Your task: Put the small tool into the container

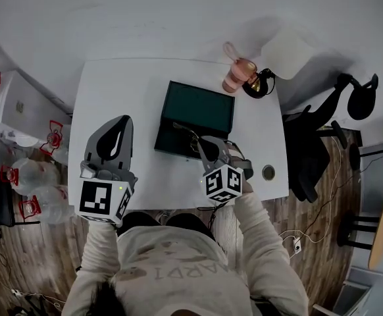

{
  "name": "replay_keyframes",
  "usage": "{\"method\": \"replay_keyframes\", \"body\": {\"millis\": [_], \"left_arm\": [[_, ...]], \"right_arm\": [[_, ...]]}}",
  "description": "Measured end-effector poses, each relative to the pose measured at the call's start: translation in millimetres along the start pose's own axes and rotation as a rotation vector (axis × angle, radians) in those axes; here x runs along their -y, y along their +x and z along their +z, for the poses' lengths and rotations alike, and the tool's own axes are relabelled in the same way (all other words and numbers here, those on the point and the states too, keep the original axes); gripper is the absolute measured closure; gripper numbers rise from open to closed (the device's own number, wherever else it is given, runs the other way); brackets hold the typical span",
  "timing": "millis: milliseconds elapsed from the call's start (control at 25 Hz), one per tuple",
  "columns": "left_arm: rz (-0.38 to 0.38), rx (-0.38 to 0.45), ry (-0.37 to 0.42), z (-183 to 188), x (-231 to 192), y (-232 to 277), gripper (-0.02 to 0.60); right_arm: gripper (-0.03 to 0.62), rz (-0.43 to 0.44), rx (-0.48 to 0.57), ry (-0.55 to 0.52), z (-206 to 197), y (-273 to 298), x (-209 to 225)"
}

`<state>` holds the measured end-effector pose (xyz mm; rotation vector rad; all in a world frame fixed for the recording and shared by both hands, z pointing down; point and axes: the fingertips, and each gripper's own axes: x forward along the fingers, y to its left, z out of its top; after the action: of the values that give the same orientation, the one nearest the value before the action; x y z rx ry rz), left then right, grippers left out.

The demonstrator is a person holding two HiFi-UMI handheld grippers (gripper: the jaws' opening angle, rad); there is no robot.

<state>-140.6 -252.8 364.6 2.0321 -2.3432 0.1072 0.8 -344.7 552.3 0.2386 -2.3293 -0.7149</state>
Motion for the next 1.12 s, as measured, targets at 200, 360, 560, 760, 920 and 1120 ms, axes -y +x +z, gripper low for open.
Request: {"method": "replay_keyframes", "body": {"millis": [200,360,560,760,920,1120], "left_arm": [[0.036,-0.009,-0.002,-3.3,-8.3,-0.4,0.578],[0.059,-0.014,-0.003,-5.5,-13.7,0.0,0.577],[0.074,-0.026,-0.003,-9.2,-18.1,2.6,0.578],[0.090,-0.034,0.003,-10.5,-23.8,2.1,0.578],[0.100,-0.036,0.005,-9.8,-30.2,-0.8,0.577],[0.100,-0.037,0.004,-9.7,-35.2,-3.4,0.578]], "right_arm": [[0.576,0.038,-0.039,-0.050,-7.9,18.0,-5.1],[0.576,0.050,-0.068,-0.081,-12.0,30.4,-6.0],[0.572,0.081,-0.109,-0.103,-18.3,44.8,-12.1],[0.569,0.099,-0.136,-0.090,-23.3,55.1,-16.4],[0.565,0.113,-0.153,-0.074,-27.0,59.4,-21.3],[0.554,0.142,-0.159,-0.031,-28.3,60.0,-28.2]]}}
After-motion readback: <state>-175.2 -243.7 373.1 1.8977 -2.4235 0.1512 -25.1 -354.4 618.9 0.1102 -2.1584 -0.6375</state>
